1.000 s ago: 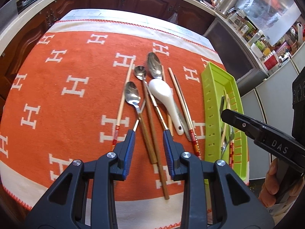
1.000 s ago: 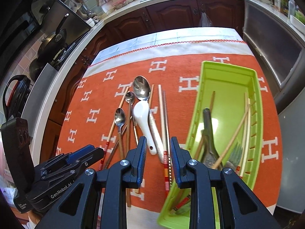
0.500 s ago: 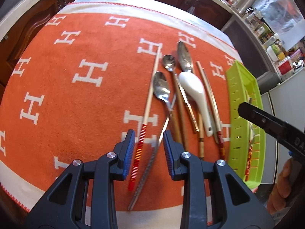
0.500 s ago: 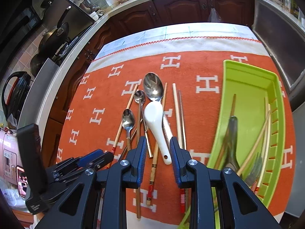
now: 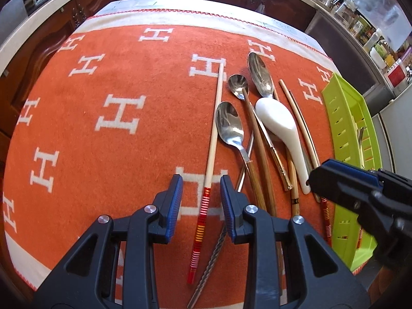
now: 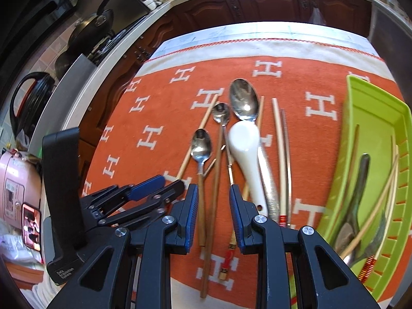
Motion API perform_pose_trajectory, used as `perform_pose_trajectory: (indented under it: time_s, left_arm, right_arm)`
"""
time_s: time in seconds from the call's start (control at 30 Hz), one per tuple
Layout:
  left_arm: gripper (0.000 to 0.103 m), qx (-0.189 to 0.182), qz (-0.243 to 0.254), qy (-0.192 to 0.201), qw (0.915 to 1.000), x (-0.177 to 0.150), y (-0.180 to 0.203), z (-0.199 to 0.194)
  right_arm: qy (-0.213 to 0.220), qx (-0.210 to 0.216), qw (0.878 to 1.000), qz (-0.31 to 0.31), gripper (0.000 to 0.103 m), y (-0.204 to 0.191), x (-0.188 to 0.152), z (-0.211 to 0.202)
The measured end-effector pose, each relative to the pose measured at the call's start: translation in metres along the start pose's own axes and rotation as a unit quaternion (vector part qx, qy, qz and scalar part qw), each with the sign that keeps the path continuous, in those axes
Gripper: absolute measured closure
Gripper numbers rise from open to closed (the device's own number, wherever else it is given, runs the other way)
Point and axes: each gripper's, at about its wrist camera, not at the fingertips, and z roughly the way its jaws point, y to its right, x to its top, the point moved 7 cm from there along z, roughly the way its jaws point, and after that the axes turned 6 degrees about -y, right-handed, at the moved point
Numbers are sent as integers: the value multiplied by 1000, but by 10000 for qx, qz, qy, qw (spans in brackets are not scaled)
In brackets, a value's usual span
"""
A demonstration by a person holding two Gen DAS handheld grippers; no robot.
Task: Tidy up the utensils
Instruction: 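Grasp a red-banded chopstick with the left tool while the right tool grasps a wooden-handled spoon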
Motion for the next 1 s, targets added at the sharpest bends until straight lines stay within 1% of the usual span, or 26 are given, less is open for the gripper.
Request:
perform_pose_trajectory:
  time_s: [0.03,0.1,0.2,0.43,0.63,0.73,0.8,0.87,1.0]
  left_arm:
    - [86,23,4,14,10000,0,-1,0]
    - [98,72,0,32,10000,1,-4,1]
    - [99,-198,-205,-5,9996,-1,-13,-2]
    - [99,-302,-441,-34,9986,-8,-34,-7]
    - [99,-460,-574,-42,9973,-13,-49,-9]
    - [99,-540,-608,-39,9967,-14,-51,-9]
    - [99,-549,-604,-30,9967,-13,-51,-8]
    - [99,-556,-596,-12,9967,-13,-51,-8]
    - [99,-587,-590,17,9965,-13,-51,-9]
  right_arm:
    - [-8,22,10000,-25,78,-2,0,2]
    - [-36,56,10000,-73,78,-7,-1,5]
    - [-101,109,9998,-145,78,-12,-3,12]
    - [-236,13,9990,-376,79,-26,-6,39]
    - [-286,-292,9976,-554,86,-32,-3,62]
    - [-333,-512,9959,-660,90,-31,-4,74]
    - [-251,-532,9957,-720,91,-32,-4,74]
    - [-240,-543,9953,-766,95,-34,-4,75]
    - [-186,-704,9941,-799,96,-36,-5,73]
